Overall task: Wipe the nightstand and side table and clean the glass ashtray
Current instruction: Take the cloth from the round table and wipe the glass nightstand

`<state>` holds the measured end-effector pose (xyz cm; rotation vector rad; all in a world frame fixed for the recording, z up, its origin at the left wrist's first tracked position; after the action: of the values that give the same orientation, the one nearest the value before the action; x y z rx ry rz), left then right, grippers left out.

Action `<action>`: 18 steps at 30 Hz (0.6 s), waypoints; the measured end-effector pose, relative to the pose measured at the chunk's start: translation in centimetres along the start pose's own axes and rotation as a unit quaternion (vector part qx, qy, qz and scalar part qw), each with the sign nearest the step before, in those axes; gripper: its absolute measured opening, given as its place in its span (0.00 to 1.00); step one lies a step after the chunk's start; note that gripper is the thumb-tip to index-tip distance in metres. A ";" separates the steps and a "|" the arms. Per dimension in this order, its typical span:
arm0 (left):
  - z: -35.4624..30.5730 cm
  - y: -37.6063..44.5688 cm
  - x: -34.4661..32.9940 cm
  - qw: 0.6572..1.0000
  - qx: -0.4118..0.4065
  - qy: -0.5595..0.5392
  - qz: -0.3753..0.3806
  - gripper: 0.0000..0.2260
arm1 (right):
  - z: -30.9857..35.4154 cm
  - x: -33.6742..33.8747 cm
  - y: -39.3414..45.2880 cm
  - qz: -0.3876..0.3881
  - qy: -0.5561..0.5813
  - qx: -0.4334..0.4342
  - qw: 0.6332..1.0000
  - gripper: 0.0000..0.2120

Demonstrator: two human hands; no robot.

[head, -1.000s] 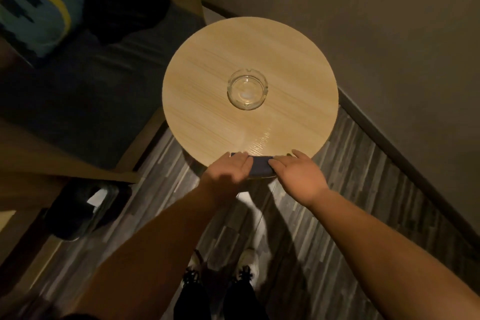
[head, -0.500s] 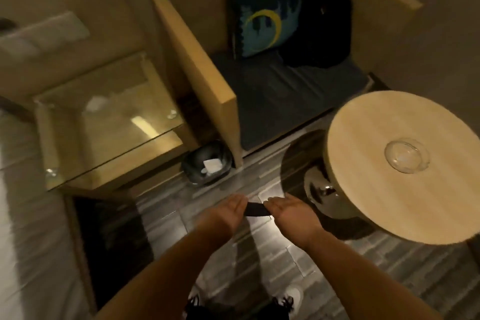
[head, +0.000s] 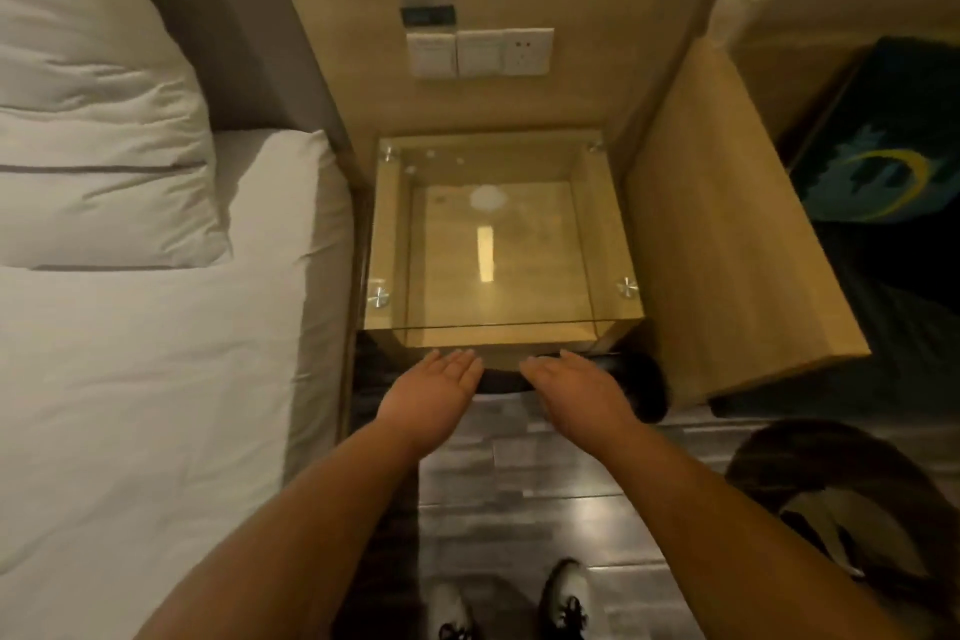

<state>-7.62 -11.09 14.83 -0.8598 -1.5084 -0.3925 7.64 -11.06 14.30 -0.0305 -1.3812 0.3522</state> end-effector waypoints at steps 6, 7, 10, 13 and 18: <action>8.9 2.0 1.1 0.998 0.061 -0.031 -0.016 0.29 | 2.7 1.8 10.6 0.015 0.000 0.051 0.999 0.21; 10.0 2.6 1.4 0.997 0.064 -0.030 -0.018 0.30 | 2.8 2.0 12.0 0.021 0.000 0.058 0.998 0.21; 14.3 5.1 2.2 0.995 0.089 -0.032 -0.025 0.29 | 3.2 2.6 17.7 0.029 -0.014 0.084 0.996 0.20; 18.5 7.6 2.7 0.993 0.111 -0.026 -0.015 0.29 | 3.3 3.3 22.9 0.030 -0.014 0.105 0.994 0.19; 24.5 11.0 3.4 0.988 0.144 -0.047 -0.014 0.30 | 3.5 4.0 30.6 0.034 -0.008 0.132 0.991 0.15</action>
<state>-16.68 14.25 11.75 -0.6361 -1.6174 -0.1491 -2.05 18.31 11.85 0.1430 -1.3416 0.5914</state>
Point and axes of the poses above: each hand's wrist, its own y-axis towards the middle knuckle, its own x-axis out of the back of the hand, z = x × y, the point moved 7 cm from there along y, towards the middle knuckle, and after that the axes turned 12 degrees about -x, right-handed, at the moved point
